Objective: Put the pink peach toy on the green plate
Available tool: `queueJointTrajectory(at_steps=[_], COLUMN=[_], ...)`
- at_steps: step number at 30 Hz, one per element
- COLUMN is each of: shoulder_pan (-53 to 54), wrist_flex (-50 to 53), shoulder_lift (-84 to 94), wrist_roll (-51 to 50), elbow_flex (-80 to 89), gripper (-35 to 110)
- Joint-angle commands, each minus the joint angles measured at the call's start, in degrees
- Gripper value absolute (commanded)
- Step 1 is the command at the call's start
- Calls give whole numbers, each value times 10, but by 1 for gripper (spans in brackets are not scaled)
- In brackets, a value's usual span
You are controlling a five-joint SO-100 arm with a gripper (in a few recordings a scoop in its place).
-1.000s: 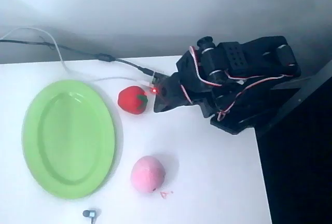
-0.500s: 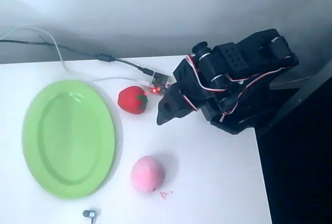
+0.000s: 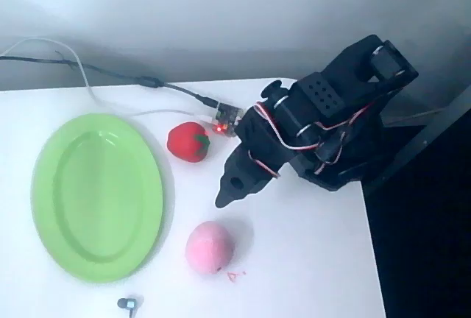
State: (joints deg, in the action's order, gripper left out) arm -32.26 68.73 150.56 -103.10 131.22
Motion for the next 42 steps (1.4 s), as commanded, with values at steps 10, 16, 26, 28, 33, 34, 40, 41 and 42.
queueJointTrajectory(at_steps=[10,16,26,28,33,34,40,41,42], shoulder_pan=[-15,-18,-19,-18,-23,-25,-37,-40,-43], wrist_flex=[-29,-43,-73,-75,-88,-83,-22,-14,-8], shoulder_lift=[76,90,46,42,83,84,62,54,47], wrist_roll=[-13,2,-17,-18,-41,-53,-89,-92,-94], elbow_flex=[47,66,84,86,142,151,147,142,134], gripper=[0,0,0,0,0,0,3,4,5])
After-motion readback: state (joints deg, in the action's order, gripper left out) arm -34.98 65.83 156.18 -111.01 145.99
